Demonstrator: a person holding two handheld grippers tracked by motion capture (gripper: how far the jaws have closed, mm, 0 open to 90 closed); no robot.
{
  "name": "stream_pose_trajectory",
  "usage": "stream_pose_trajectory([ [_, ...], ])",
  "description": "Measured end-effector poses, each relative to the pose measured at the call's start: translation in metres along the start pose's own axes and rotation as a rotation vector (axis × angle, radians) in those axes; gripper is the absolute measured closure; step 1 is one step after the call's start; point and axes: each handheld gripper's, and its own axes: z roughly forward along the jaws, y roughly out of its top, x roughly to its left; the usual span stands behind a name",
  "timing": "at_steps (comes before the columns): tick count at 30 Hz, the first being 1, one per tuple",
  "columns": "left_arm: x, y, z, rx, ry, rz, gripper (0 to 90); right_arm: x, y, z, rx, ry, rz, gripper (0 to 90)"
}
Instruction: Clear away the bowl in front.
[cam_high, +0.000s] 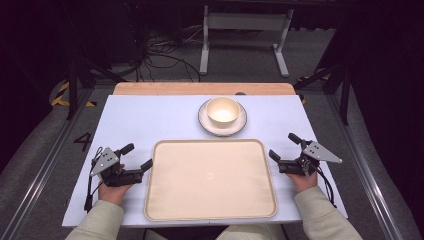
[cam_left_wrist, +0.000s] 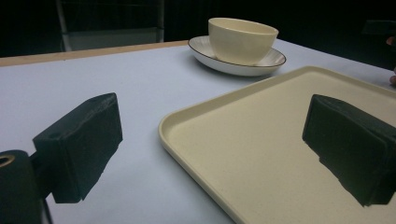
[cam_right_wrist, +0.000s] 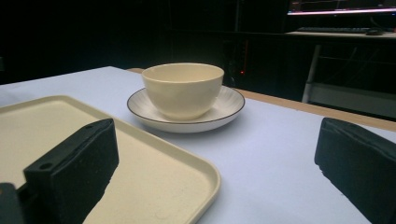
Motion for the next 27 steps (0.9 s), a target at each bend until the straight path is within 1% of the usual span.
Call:
stream_pose_trajectory([
  [1, 0.0, 0.0, 0.0, 0.003, 0.003, -0.002, 5.7, 0.0, 0.0, 0.0, 0.002, 0.006, -0.004, 0.0],
  [3, 0.0, 0.001, 0.001, 0.012, 0.003, -0.021, 5.8, 0.001, 0.0, 0.001, 0.004, 0.012, -0.004, 0.0],
  [6, 0.0, 0.001, 0.0, 0.02, 0.004, -0.025, 6.4, 0.001, 0.0, 0.001, 0.005, 0.016, 0.0, 0.0],
  [9, -0.001, 0.004, -0.001, 0.024, 0.017, -0.006, 7.2, 0.001, 0.0, 0.001, 0.006, 0.022, 0.001, 0.0],
  [10, -0.002, 0.005, -0.001, 0.032, 0.014, -0.007, 7.3, 0.001, 0.0, 0.001, 0.006, 0.022, 0.001, 0.0],
  [11, -0.003, 0.006, -0.001, 0.042, 0.013, 0.0, 7.3, 0.001, 0.0, 0.001, 0.006, 0.021, 0.002, 0.0],
  [13, -0.005, 0.01, -0.001, 0.04, 0.012, 0.018, 7.2, 0.001, 0.0, 0.001, 0.009, 0.021, 0.005, 0.0],
  [14, -0.007, 0.011, -0.001, 0.034, 0.011, 0.018, 7.1, 0.001, 0.0, 0.001, 0.01, 0.021, 0.006, 0.0],
  [15, -0.008, 0.013, -0.001, 0.032, 0.011, 0.028, 7.1, 0.001, 0.0, 0.001, 0.012, 0.02, 0.009, 0.0],
  [17, -0.011, 0.016, -0.001, 0.029, 0.001, 0.027, 6.8, 0.001, -0.001, 0.001, 0.012, 0.02, 0.013, 0.0],
  [20, -0.017, 0.021, -0.002, 0.01, -0.017, 0.025, 6.3, 0.0, -0.001, 0.001, 0.011, 0.016, 0.021, 0.0],
  [22, -0.019, 0.023, -0.003, 0.004, -0.021, 0.03, 6.2, 0.0, -0.001, 0.001, 0.012, 0.012, 0.023, 0.0],
  [24, -0.021, 0.026, -0.004, 0.005, -0.035, 0.027, 6.2, 0.0, -0.001, 0.001, 0.011, 0.01, 0.022, 0.0],
  [27, -0.023, 0.028, -0.004, -0.007, -0.036, 0.021, 6.1, 0.0, -0.001, 0.001, 0.014, 0.01, 0.03, 0.0],
])
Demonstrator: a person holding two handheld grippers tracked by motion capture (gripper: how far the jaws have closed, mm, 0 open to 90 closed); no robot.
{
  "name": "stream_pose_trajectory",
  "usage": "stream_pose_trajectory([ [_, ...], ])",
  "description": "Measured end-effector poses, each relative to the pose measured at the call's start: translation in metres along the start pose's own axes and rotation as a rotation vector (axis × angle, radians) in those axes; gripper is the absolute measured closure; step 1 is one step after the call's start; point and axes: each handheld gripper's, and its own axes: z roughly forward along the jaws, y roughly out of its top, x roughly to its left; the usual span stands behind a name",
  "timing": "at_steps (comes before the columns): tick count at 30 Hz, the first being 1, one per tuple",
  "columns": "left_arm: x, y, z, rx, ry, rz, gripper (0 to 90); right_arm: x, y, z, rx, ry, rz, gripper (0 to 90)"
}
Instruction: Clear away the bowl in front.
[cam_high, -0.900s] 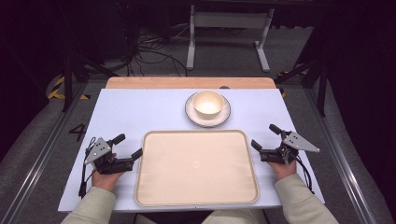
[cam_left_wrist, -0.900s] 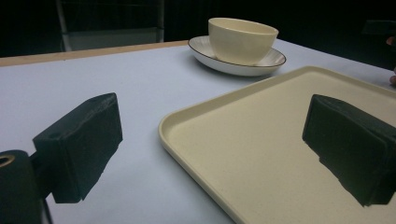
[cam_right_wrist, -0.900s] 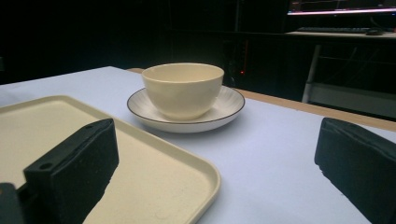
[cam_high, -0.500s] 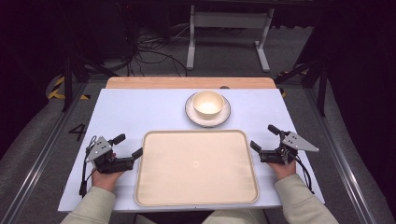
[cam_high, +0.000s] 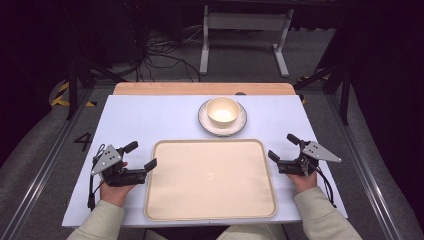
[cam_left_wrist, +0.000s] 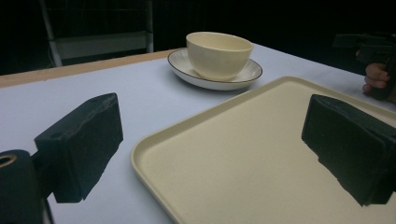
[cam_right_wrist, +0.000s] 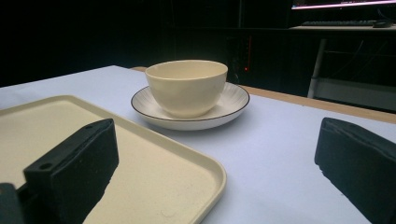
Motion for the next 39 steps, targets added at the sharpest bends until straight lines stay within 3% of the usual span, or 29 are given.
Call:
stream_pose_trajectory([
  [14, -0.001, 0.023, 0.005, -0.027, -0.021, -0.034, 7.0, -0.001, -0.001, 0.002, 0.007, 0.002, 0.011, 0.1],
  [24, 0.007, 0.042, 0.029, -0.04, -0.029, -0.074, 7.0, -0.001, -0.001, 0.002, 0.009, -0.009, 0.011, 0.7],
  [39, 0.007, 0.068, 0.055, -0.007, -0.054, -0.03, 6.6, -0.001, -0.002, 0.002, 0.015, -0.003, 0.034, 0.6],
])
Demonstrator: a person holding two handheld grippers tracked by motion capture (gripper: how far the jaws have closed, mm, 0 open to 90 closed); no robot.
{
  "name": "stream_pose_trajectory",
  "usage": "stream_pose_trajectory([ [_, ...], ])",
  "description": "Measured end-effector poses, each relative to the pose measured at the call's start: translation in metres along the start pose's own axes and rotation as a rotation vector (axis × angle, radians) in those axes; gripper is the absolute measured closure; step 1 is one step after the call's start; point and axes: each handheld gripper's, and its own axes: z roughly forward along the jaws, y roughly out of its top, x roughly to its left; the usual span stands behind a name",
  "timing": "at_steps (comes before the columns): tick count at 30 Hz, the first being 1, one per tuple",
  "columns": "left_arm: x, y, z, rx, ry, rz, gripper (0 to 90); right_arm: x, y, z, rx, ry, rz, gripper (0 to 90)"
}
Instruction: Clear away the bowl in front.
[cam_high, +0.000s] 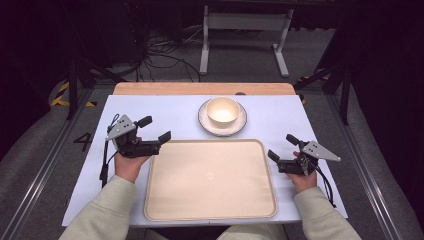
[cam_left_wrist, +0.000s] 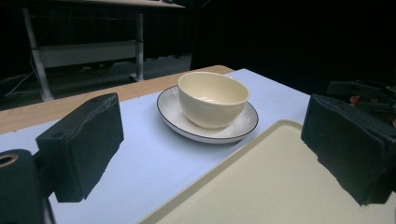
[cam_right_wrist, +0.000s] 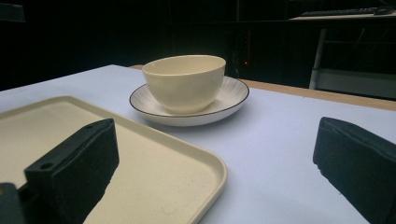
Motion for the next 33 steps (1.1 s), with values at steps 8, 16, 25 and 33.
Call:
stream_pose_trajectory([
  [8, -0.002, 0.011, 0.012, 0.014, -0.027, 0.0, 6.6, 0.0, 0.0, 0.0, -0.003, -0.002, -0.003, 0.6],
  [16, -0.004, 0.022, 0.03, 0.037, -0.038, 0.018, 6.6, 0.0, 0.0, 0.0, -0.003, -0.002, 0.004, 0.6],
  [25, -0.002, 0.028, 0.051, 0.052, -0.039, 0.01, 6.4, -0.001, 0.0, 0.0, -0.002, 0.0, 0.011, 0.6],
  [33, -0.004, 0.036, 0.067, 0.066, -0.034, 0.027, 6.2, -0.001, 0.0, -0.001, -0.004, 0.001, 0.016, 0.6],
])
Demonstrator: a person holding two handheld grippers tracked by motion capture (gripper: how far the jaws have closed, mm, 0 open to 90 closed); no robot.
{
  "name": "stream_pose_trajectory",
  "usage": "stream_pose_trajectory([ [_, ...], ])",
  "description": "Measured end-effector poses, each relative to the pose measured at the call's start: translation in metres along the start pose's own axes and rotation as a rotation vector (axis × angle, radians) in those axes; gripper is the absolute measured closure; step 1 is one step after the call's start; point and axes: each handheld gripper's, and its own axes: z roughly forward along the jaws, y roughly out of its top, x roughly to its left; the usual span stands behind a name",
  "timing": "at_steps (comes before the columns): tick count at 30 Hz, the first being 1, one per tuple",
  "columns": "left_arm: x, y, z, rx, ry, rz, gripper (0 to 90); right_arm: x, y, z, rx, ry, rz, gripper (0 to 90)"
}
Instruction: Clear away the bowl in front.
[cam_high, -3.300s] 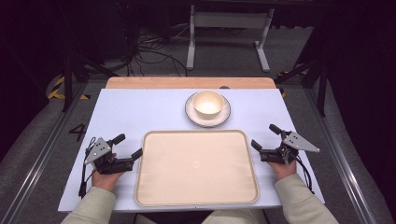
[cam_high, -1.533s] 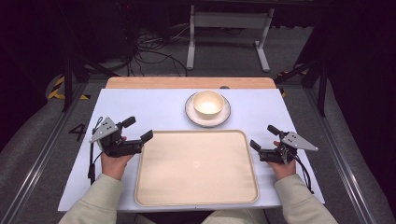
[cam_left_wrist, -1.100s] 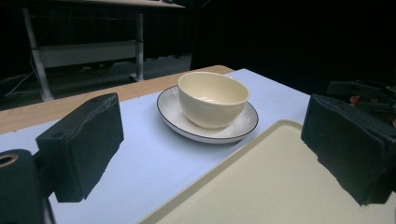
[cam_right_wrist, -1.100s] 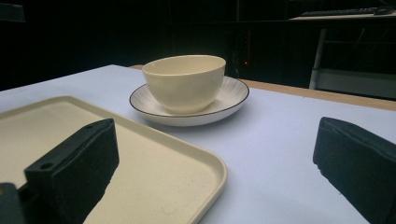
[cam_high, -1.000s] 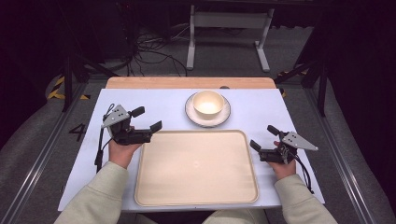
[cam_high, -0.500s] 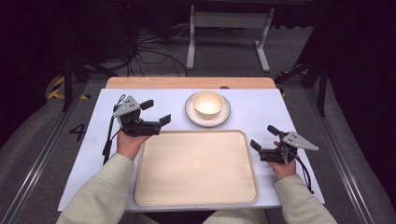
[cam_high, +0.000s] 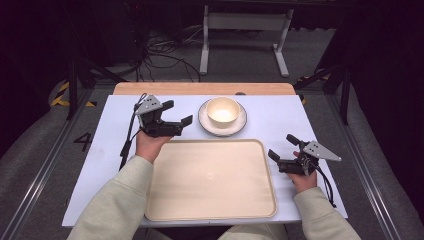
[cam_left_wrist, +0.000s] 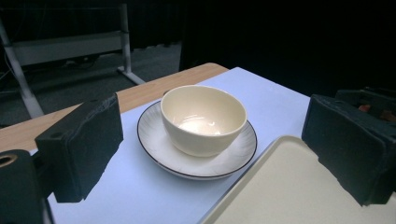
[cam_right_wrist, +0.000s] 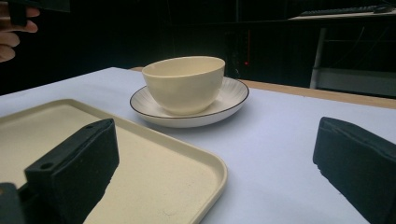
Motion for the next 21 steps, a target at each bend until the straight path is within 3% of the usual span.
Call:
stream_pose_trajectory([
  [21, 0.007, 0.014, 0.038, 0.039, 0.021, -0.015, 6.2, 0.0, -0.001, -0.001, -0.013, -0.004, 0.011, 0.6],
])
